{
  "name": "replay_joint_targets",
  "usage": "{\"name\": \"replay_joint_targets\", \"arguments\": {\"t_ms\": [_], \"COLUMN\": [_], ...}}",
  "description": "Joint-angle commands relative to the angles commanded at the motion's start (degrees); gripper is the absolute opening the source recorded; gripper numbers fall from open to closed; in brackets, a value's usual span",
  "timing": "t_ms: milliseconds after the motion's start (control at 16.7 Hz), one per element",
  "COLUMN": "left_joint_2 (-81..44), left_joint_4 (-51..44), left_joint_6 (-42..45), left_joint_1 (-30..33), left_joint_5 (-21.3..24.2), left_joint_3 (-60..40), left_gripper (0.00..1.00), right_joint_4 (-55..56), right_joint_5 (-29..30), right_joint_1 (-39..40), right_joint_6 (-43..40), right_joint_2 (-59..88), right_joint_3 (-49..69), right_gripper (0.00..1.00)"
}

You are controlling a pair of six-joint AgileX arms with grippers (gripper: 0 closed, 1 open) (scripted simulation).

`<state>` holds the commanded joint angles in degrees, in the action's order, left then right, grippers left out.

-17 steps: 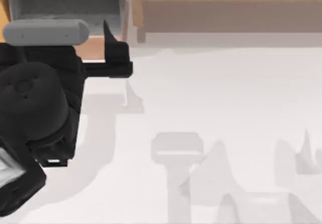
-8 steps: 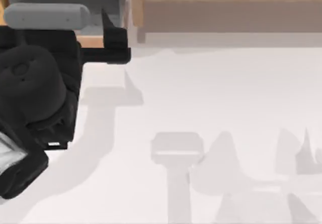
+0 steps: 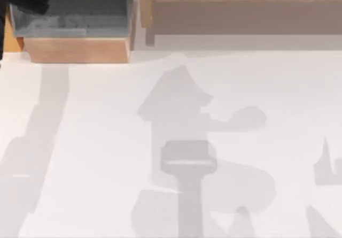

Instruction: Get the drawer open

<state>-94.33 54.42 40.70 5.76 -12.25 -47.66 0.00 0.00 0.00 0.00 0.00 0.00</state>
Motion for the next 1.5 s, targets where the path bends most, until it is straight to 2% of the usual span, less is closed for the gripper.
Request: {"name": "replay_joint_targets", "arguments": {"t_ms": [180, 360, 540, 720, 900, 1200, 1500], "left_joint_2": [-10.92, -21.24, -29.5, -34.69, -36.34, -36.26, -38.8], "left_joint_4": [4.4, 7.97, 10.68, 12.37, 12.9, 12.7, 10.12], "left_joint_6": [18.72, 34.37, 44.67, 49.46, 50.09, 50.04, 50.05], "left_joint_1": [-14.02, -23.7, -28.52, -29.88, -29.76, -29.62, -28.57], "left_joint_5": [11.63, 22.36, 31.13, 36.95, 38.9, 38.75, 37.74], "left_joint_3": [-5.46, -9.76, -12.89, -14.79, -15.37, -15.32, -20.63], "left_gripper": [1.0, 1.0, 1.0, 1.0, 1.0, 1.0, 1.0], "right_joint_4": [0.0, 0.0, 0.0, 0.0, 0.0, 0.0, 0.0], "right_joint_5": [0.0, 0.0, 0.0, 0.0, 0.0, 0.0, 0.0], "right_joint_1": [0.0, 0.0, 0.0, 0.0, 0.0, 0.0, 0.0], "right_joint_6": [0.0, 0.0, 0.0, 0.0, 0.0, 0.0, 0.0], "right_joint_2": [0.0, 0.0, 0.0, 0.0, 0.0, 0.0, 0.0], "right_joint_3": [0.0, 0.0, 0.0, 0.0, 0.0, 0.0, 0.0], "right_gripper": [1.0, 1.0, 1.0, 1.0, 1.0, 1.0, 1.0]}}
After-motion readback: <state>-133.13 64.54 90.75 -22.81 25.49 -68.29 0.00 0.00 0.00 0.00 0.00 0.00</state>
